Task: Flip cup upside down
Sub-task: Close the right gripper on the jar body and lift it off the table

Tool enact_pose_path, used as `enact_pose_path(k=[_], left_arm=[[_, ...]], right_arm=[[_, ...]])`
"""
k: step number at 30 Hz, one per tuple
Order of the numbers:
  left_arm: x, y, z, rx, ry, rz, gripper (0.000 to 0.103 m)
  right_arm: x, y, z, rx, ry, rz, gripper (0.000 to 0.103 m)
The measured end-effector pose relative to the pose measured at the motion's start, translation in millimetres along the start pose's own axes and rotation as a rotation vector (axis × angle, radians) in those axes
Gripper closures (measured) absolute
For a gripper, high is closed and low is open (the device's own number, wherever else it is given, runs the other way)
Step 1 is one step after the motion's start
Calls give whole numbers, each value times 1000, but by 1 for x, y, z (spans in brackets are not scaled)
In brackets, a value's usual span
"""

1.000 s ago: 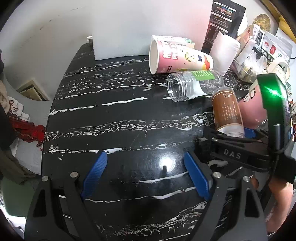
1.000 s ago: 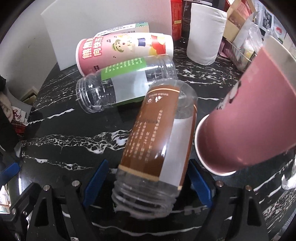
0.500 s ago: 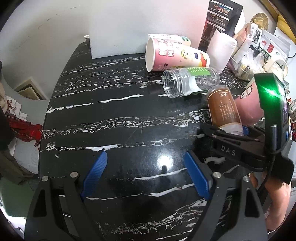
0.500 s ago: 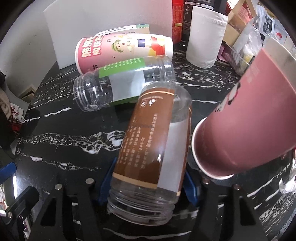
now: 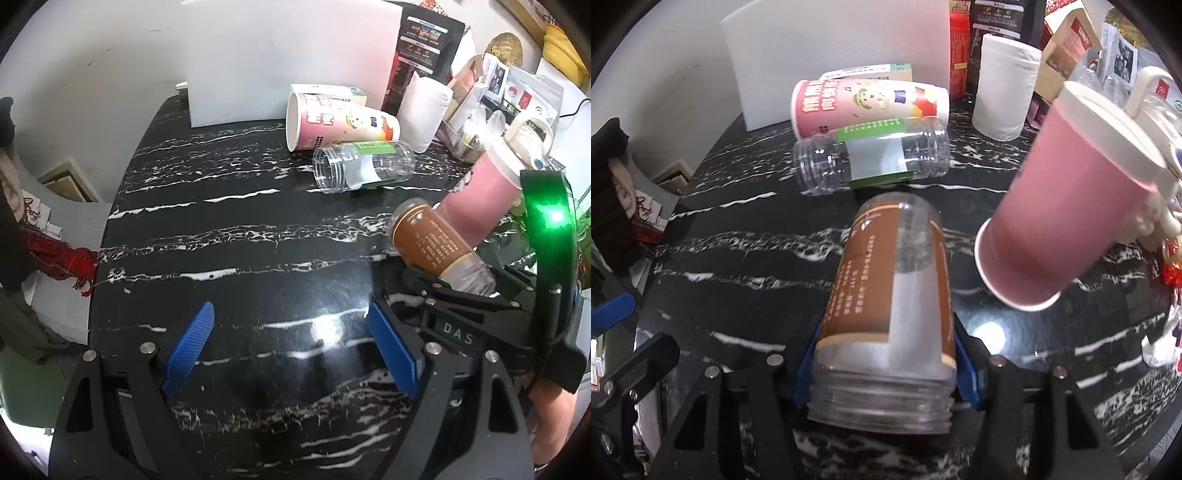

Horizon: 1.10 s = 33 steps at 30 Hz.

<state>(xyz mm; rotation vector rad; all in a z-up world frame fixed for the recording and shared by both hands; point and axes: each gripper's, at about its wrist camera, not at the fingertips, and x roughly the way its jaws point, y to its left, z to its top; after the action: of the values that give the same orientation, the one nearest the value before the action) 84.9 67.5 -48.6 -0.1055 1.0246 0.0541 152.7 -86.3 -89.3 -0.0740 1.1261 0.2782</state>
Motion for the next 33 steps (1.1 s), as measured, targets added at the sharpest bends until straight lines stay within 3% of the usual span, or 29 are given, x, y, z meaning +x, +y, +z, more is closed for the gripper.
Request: enact_pose_path(k=[12,20,33], left_arm=[[-41,-16,-35,4,-31,-20,18],[-57,-29,-51,15,-43,-17,18],[-57,-36,-66,22,-18,-4,18]], right_arm=[[-45,-3,-53,-21,-29,42,43],[-75,-2,-86,-40,-105,78,43],[-74,-5,-121,-40,-151,106,43]])
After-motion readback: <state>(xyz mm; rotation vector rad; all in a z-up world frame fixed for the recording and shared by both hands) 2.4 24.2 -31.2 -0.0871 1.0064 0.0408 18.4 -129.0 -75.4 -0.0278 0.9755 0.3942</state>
